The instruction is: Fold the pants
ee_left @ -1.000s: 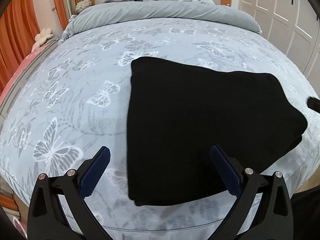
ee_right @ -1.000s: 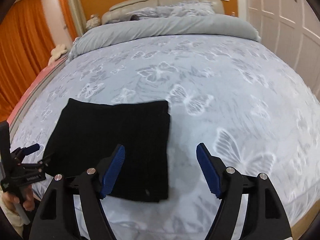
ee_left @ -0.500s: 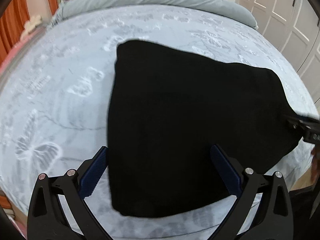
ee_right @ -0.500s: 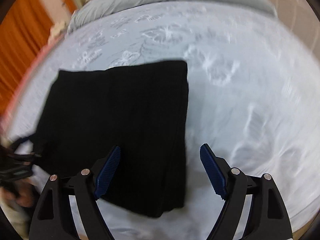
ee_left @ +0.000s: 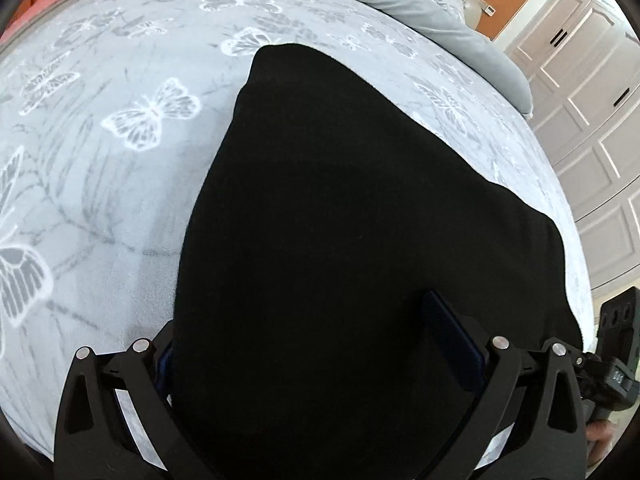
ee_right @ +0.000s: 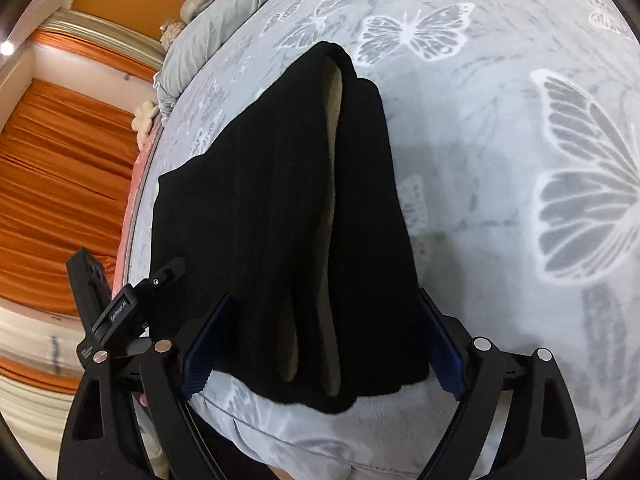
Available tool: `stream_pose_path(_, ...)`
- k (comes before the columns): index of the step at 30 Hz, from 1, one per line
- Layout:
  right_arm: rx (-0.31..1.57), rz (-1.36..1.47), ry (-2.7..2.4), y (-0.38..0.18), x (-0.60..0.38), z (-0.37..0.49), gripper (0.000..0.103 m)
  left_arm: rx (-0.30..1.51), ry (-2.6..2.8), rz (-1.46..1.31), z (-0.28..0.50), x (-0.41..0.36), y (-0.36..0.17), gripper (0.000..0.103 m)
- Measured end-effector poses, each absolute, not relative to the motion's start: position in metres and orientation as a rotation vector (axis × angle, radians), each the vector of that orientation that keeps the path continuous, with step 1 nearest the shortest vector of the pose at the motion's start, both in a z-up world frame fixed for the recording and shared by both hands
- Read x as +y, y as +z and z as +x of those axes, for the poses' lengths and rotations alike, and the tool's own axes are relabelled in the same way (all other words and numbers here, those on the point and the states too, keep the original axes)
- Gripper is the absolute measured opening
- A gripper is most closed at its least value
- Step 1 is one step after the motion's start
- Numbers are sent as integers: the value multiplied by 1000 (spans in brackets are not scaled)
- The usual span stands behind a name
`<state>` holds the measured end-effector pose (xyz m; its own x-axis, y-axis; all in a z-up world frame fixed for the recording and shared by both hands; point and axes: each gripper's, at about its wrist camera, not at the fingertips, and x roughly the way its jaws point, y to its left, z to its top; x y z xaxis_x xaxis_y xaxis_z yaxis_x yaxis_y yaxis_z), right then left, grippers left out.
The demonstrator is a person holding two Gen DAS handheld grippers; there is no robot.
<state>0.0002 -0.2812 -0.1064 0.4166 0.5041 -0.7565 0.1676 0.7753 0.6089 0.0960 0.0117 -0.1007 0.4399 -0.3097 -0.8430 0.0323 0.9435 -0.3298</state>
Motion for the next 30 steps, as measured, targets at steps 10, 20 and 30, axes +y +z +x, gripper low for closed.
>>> stream_pose_path(10,1116,610,209,-100,-264,-3,83,1094,-187,-247,92,-1,-94,98)
stream_pose_path(20,1015,491,252,-69,-247,-8,39,1103,-219,-253,86,16,-69,48)
stream_pose_path(30,730,27,-31,-1,-205,-32,59,727,36,218,25,-14,-9,98)
